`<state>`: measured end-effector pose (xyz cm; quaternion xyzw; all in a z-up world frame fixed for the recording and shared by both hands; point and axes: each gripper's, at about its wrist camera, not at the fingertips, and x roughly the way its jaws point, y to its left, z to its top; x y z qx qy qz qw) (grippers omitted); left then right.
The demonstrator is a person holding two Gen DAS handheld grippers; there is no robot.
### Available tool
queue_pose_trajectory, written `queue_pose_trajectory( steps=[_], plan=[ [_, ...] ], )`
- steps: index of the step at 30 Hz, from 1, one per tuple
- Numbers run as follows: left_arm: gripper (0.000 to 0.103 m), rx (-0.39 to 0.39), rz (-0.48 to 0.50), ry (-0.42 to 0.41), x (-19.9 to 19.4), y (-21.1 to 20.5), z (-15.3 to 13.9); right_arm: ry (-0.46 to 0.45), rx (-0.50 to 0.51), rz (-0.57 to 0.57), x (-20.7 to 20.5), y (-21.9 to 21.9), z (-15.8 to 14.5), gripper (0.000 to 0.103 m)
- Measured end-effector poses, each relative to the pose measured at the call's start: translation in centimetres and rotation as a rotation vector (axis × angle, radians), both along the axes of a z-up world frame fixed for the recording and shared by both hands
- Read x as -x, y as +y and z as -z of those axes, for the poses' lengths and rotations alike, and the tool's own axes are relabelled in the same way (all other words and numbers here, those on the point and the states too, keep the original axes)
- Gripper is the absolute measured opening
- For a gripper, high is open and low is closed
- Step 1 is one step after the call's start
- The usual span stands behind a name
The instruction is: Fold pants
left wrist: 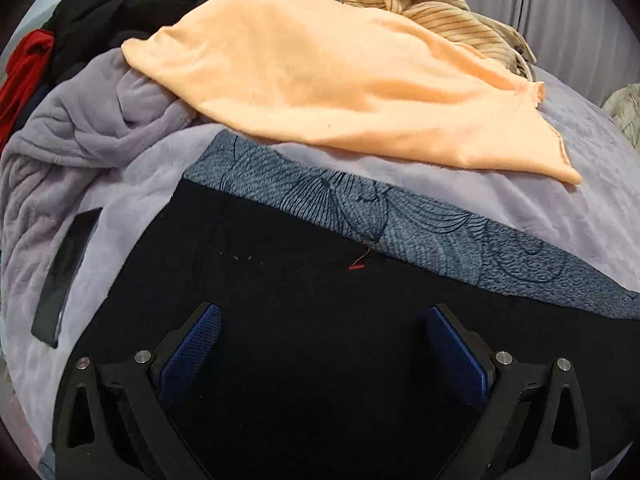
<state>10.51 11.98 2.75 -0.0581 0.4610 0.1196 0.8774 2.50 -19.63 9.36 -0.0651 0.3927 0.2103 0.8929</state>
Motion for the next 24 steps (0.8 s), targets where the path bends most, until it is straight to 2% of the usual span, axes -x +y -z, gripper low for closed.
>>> queue_pose_trajectory(
  steps=[1, 7, 17, 20, 24],
  plan=[
    [0.103, 0.01, -0.006, -0.005, 0.2, 0.2, 0.4, 0.007, 0.017, -0.01, -1.8, 1.8, 0.3, 0.103],
    [0.103, 0.0, -0.01, -0.063, 1.1, 0.0, 0.5, 0.033, 0.091, -0.104, -6.1, 3.9, 2.4, 0.103],
    [0.103, -0.001, -0.008, -0.08, 1.0, -0.4, 0.5, 0.03, 0.196, -0.228, -9.5, 7.1, 3.6, 0.103],
    [0.103, 0.005, 0.029, -0.104, 1.1, -0.8, -0.1, 0.034, 0.209, -0.272, -10.1, 7.6, 3.9, 0.103],
    [0.103, -0.003, 0.148, -0.141, 0.0, -2.2, -1.7, 0.061, 0.2, -0.332, -11.4, 7.9, 4.2, 0.103]
  ],
)
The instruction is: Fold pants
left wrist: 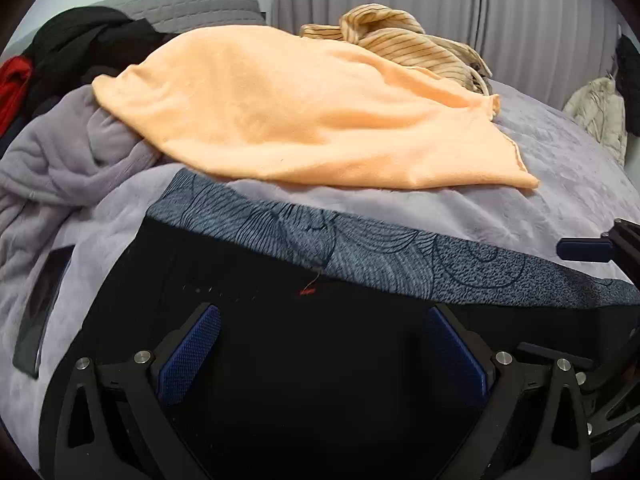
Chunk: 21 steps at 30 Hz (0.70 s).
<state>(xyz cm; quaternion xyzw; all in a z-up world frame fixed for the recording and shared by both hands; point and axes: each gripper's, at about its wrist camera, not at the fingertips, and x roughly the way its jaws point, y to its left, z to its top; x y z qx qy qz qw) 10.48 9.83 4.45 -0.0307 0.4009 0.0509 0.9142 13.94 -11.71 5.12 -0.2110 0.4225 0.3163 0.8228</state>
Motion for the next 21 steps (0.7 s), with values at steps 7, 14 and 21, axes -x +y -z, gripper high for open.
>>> queue_pose_trajectory(
  steps=[7, 14, 21],
  plan=[
    [0.103, 0.086, 0.031, 0.046, -1.9, 0.5, 2.3, 0.116, -0.043, -0.073, -2.8, 1.1, 1.5, 0.102],
    [0.103, 0.157, 0.033, 0.018, -1.7, 1.3, 2.6, 0.202, -0.101, -0.141, -4.8, 1.6, 2.2, 0.085],
    [0.103, 0.208, 0.036, 0.009, -1.6, 1.9, 2.4, 0.131, -0.048, -0.246, -1.6, 2.7, -0.1, 0.012]
  ],
)
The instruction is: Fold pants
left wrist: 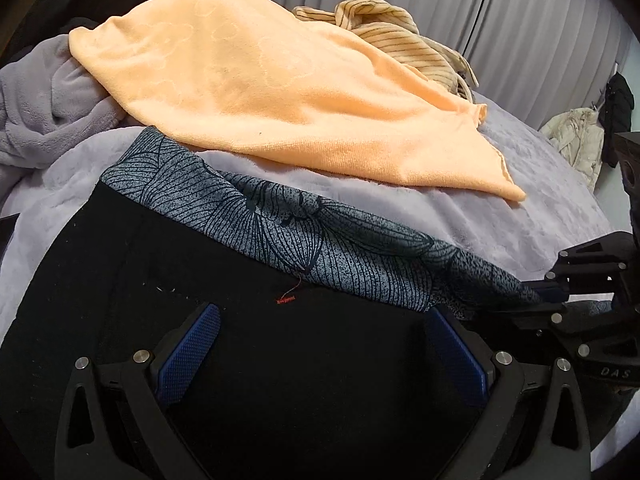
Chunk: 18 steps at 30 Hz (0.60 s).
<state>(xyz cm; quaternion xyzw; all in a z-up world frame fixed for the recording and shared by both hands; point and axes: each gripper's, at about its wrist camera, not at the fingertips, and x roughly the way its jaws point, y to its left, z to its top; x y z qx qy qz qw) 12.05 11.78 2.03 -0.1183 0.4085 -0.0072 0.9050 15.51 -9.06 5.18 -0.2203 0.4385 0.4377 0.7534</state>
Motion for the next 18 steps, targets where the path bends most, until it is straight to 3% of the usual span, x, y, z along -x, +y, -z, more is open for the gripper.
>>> queue_pose_trajectory(
  steps=[3, 7, 12, 16, 18],
  plan=[
    [0.103, 0.016, 0.002, -0.001, 0.1, 0.2, -0.2, -0.027, 0.058, 0.019, 0.1, 0.7, 0.9, 0.011],
    [0.103, 0.087, 0.01, 0.045, -0.1, 1.4, -1.1, 0.005, 0.104, 0.011, -0.5, 2.2, 1.8, 0.01],
    [0.103, 0.256, -0.056, 0.094, -1.2, 3.4, -3.3, -0.16, 0.081, 0.014, 3.2, 2.0, -1.0, 0.008],
    [0.103, 0.165, -0.178, 0.243, -4.3, 2.6, -3.2, -0.282, 0.105, 0.021, 6.4, 2.5, -1.3, 0.008],
    [0.103, 0.084, -0.235, 0.319, -5.7, 2.0, -2.2, -0.322, 0.122, 0.022, 7.6, 3.1, -0.7, 0.008]
  ],
)
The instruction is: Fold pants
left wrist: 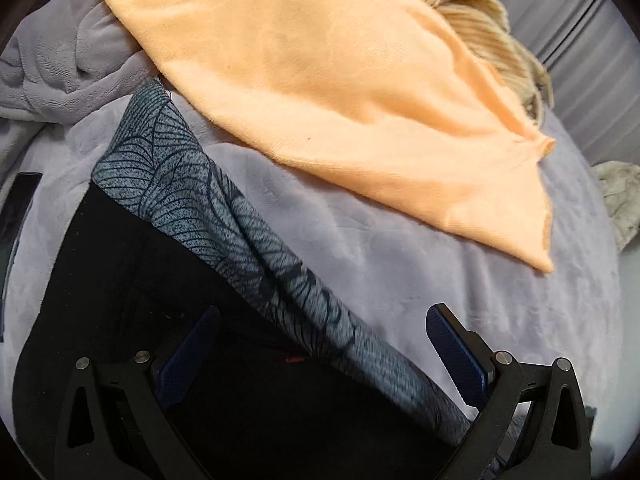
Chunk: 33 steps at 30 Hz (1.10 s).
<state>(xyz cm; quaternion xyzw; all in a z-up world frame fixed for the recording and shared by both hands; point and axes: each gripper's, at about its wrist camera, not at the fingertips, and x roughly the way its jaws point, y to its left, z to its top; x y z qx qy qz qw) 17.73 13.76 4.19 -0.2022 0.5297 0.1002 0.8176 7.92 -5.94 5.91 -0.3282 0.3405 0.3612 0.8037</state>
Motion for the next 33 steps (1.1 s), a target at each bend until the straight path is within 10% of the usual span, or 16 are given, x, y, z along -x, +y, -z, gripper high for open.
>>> queue_pose_trajectory(
  steps=[5, 8, 9, 11, 12, 14, 16, 19, 33],
  plan=[
    [0.041, -0.135, -0.056, 0.077, -0.6, -1.2, 1.3, -0.013, 0.011, 0.03, 0.0, -0.2, 0.5, 0.008],
    [0.035, -0.157, -0.049, 0.066, -0.3, -1.3, 1.2, -0.024, 0.043, 0.033, -0.6, 0.1, 0.9, 0.015],
    [0.034, -0.156, -0.045, 0.067, -0.2, -1.3, 1.5, -0.016, 0.048, 0.036, -1.1, 0.2, 1.0, 0.024],
    [0.034, -0.155, -0.039, 0.064, -0.2, -1.2, 1.7, 0.026, 0.067, 0.031, -2.3, 0.5, 1.4, 0.077],
    [0.034, -0.157, -0.038, 0.063, -0.3, -1.3, 1.7, 0.036, 0.08, 0.03, -3.1, 0.7, 1.9, 0.078],
    [0.034, -0.163, -0.036, 0.062, -0.2, -1.4, 1.7, 0.119, 0.055, 0.03, -4.4, 0.4, 2.4, 0.07],
    [0.034, -0.158, -0.037, 0.062, -0.1, -1.5, 1.7, 0.261, -0.018, 0.04, -5.9, 0.1, 2.2, 0.034],
    [0.025, -0.104, -0.043, 0.031, 1.1, -0.2, 0.5, 0.24, -0.048, 0.066, -5.3, -0.2, 1.0, 0.014],
    [0.019, -0.046, -0.016, -0.222, 14.2, 1.9, -6.5, 0.042, -0.124, -0.012, 9.0, -0.2, -5.3, 0.011]
  ],
)
